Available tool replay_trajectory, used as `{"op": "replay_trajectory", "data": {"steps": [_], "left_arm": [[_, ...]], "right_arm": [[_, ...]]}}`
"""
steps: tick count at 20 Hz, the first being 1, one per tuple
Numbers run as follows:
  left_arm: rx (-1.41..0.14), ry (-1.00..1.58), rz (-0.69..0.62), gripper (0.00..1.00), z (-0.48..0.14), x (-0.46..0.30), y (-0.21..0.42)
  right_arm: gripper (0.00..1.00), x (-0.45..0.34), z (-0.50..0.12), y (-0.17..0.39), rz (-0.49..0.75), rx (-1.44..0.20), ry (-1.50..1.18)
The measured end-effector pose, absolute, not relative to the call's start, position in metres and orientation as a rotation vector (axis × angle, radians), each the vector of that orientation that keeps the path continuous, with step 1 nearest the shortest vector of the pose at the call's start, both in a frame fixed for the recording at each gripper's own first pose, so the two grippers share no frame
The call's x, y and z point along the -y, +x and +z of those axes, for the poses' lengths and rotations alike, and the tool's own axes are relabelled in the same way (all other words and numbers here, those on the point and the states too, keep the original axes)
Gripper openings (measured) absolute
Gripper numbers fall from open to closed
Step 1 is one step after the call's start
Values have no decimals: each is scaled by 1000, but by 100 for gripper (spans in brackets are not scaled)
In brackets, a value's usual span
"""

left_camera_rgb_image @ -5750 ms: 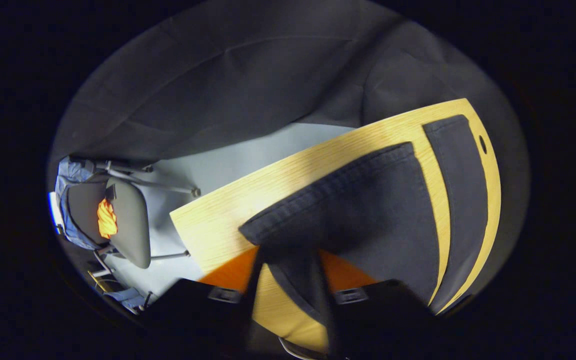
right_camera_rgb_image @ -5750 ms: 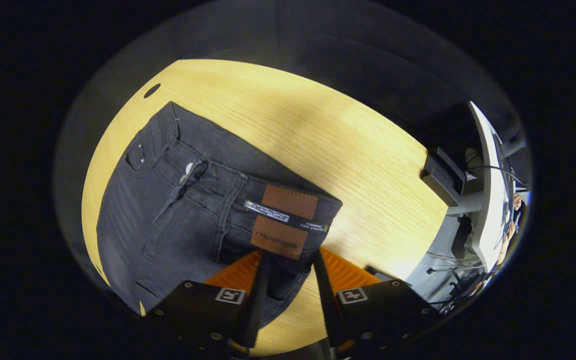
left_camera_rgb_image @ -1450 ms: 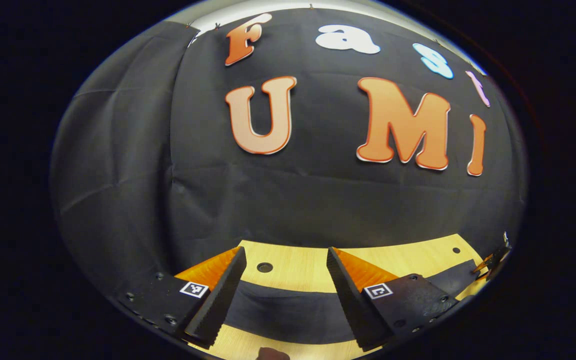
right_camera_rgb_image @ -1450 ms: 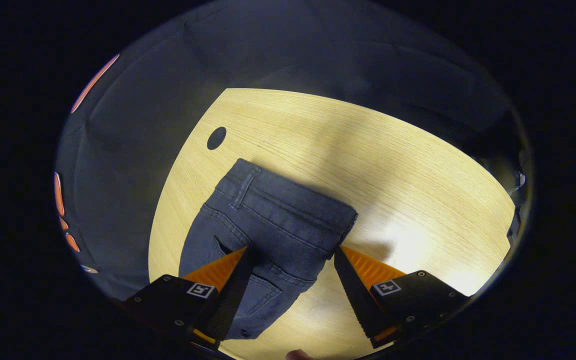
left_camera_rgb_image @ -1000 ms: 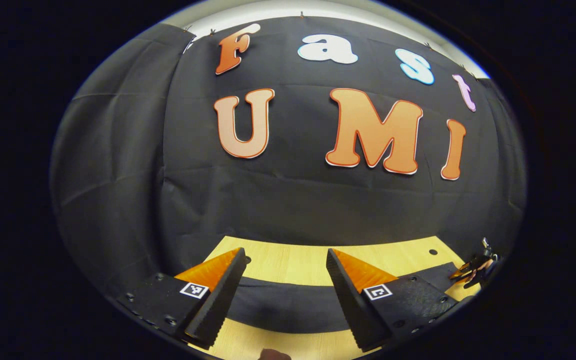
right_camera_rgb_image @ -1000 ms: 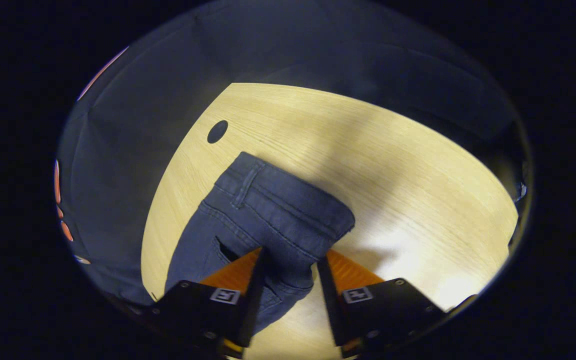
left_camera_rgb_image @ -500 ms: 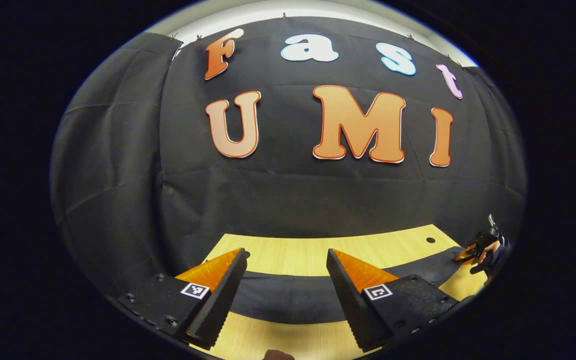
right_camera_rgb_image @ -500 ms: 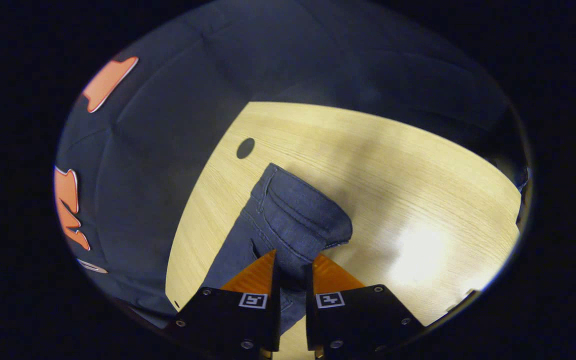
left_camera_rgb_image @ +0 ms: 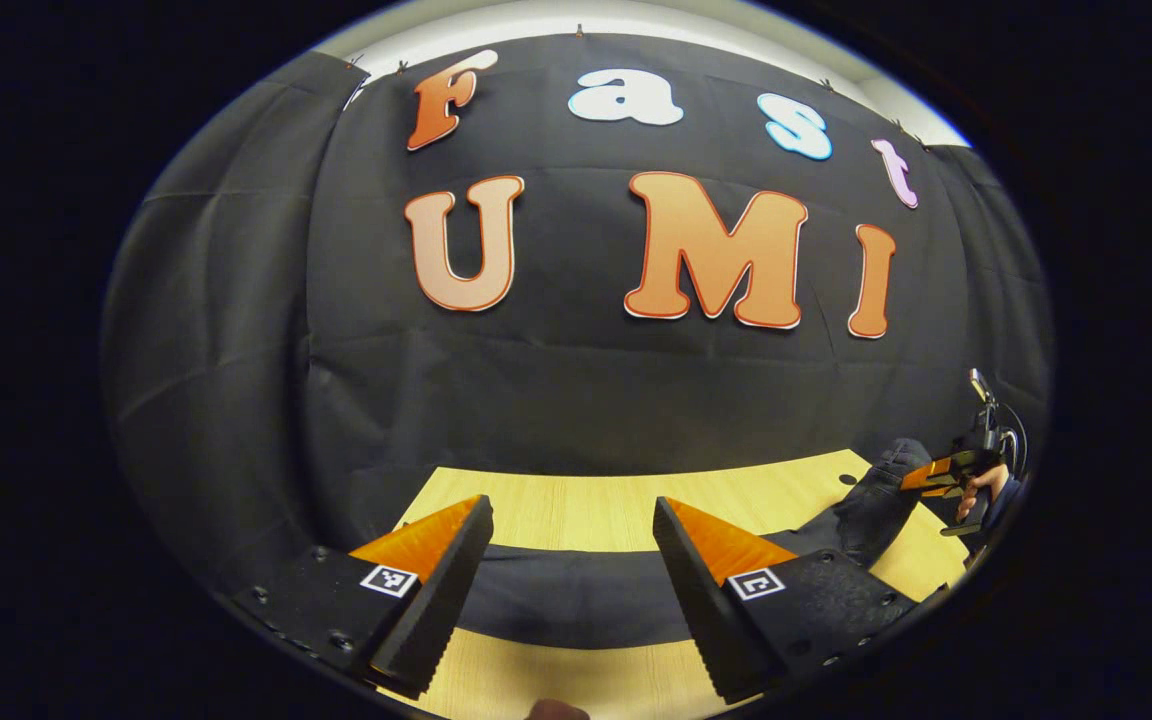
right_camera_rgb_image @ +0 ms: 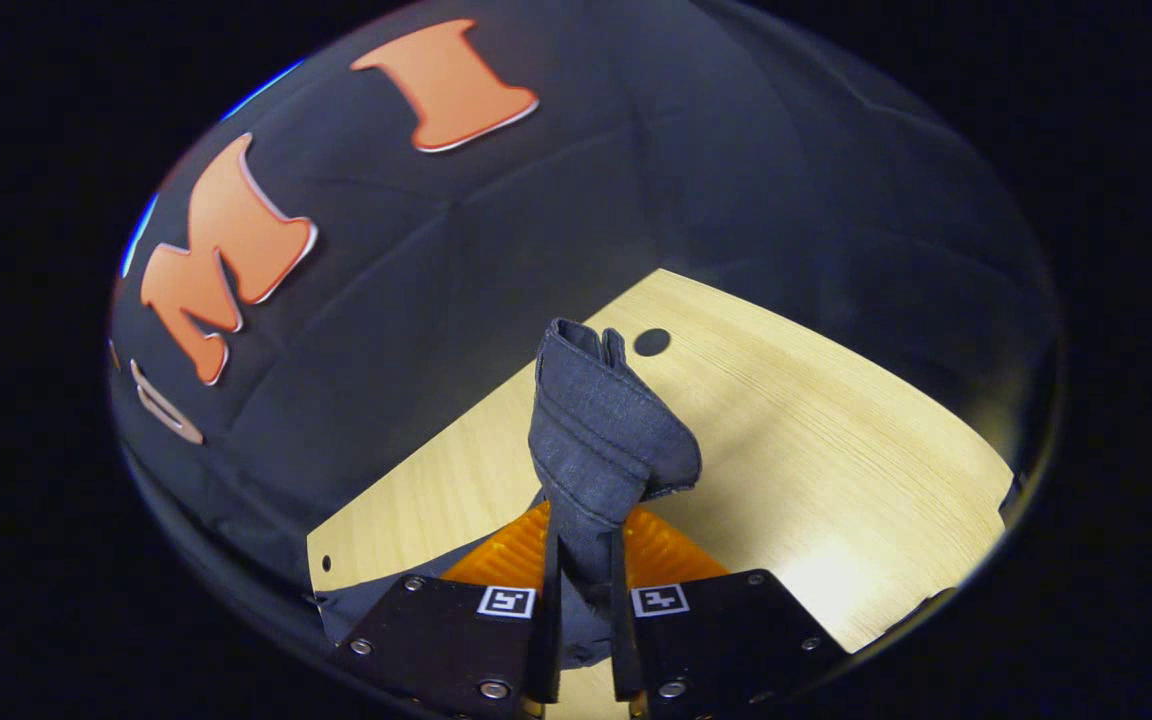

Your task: Grasp the waist and the cuffs of the jeans and fold them to make the two legs overlap; first hold the waist and fold one-third of the jeans toward the cuffs, then hold the cuffs and fold the remaining one-third in the same direction to finish folding.

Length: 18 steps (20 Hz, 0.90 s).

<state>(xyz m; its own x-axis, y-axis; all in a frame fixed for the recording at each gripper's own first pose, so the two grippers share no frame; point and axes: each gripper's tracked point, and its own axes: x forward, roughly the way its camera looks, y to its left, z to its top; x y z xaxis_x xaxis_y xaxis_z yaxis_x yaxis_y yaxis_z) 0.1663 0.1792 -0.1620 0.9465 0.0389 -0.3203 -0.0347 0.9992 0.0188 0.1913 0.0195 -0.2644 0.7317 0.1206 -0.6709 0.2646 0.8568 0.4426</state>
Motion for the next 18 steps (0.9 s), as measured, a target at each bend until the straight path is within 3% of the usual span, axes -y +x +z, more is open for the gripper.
{"op": "replay_trajectory", "data": {"steps": [3,4,5,6,11,18], "left_arm": [[-346,-6,48,94,-172,-198,163],[-351,-12,58,97,-175,-205,162],[-359,-20,63,97,-178,-213,158],[-361,-24,76,97,-178,-222,155],[-380,-52,129,97,-189,-260,144],[-416,-58,202,97,-195,-298,122]], "right_arm": [[21,-49,-249,192,-23,-728,494],[21,-63,-244,188,-4,-723,462],[16,-79,-242,188,19,-723,431],[21,-95,-241,188,35,-723,407],[20,-164,-252,173,150,-761,304],[20,-209,-285,156,187,-813,175]]}}
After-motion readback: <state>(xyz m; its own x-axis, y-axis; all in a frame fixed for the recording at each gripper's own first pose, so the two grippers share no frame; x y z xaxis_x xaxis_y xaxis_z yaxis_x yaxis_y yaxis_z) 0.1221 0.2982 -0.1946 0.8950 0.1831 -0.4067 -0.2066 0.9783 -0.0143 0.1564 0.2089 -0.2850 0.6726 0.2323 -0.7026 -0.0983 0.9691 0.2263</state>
